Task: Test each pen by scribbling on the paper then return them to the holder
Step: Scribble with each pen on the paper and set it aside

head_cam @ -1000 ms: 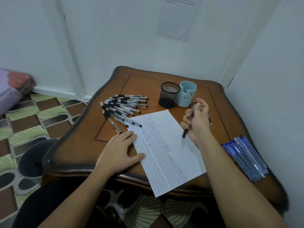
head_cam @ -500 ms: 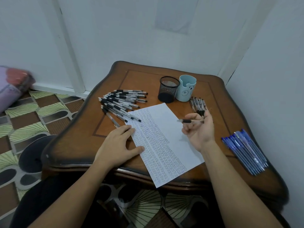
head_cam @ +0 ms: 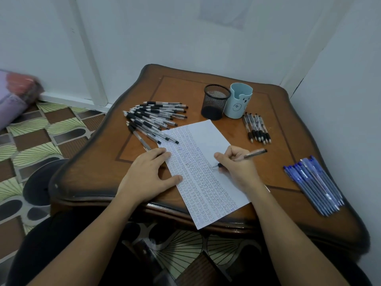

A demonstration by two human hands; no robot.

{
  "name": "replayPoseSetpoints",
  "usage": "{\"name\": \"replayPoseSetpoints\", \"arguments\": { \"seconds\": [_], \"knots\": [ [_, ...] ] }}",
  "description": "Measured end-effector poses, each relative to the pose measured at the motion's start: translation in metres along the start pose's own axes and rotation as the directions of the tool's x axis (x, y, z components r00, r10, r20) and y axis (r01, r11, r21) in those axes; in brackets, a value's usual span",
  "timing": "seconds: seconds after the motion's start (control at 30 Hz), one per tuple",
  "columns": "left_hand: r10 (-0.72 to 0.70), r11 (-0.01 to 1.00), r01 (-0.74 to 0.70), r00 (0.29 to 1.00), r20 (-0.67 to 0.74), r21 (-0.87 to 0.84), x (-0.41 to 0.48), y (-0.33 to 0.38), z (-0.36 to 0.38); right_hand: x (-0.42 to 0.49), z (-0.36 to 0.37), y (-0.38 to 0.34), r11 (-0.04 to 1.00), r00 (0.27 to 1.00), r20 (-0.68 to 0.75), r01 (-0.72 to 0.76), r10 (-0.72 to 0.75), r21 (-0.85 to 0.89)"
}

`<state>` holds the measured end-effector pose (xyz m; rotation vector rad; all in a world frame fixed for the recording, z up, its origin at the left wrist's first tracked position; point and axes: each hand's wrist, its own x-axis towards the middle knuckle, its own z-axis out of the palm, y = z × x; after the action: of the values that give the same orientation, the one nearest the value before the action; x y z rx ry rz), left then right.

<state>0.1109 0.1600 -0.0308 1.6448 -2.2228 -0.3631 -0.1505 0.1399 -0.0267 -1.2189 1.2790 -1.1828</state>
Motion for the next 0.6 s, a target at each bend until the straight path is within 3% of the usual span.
{"name": "replayPoseSetpoints", "arguments": {
  "seconds": [0.1,0.6],
  "knots": [
    [0.006,1.000,-0.006,1.000,-0.007,0.006,-0.0005,0.0003,0.0003,0.0008,0.0012,0.0059,0.997,0.998,-0.063,0.013,-0.018,-0.077],
    [0.000,1.000,0.000,1.000,-0.003,-0.010,0.0000,0.0006,0.0005,-0.0050,0.0025,0.0026,0.989,0.999,-0.005,0.044,-0.045,-0.144]
  ]
}}
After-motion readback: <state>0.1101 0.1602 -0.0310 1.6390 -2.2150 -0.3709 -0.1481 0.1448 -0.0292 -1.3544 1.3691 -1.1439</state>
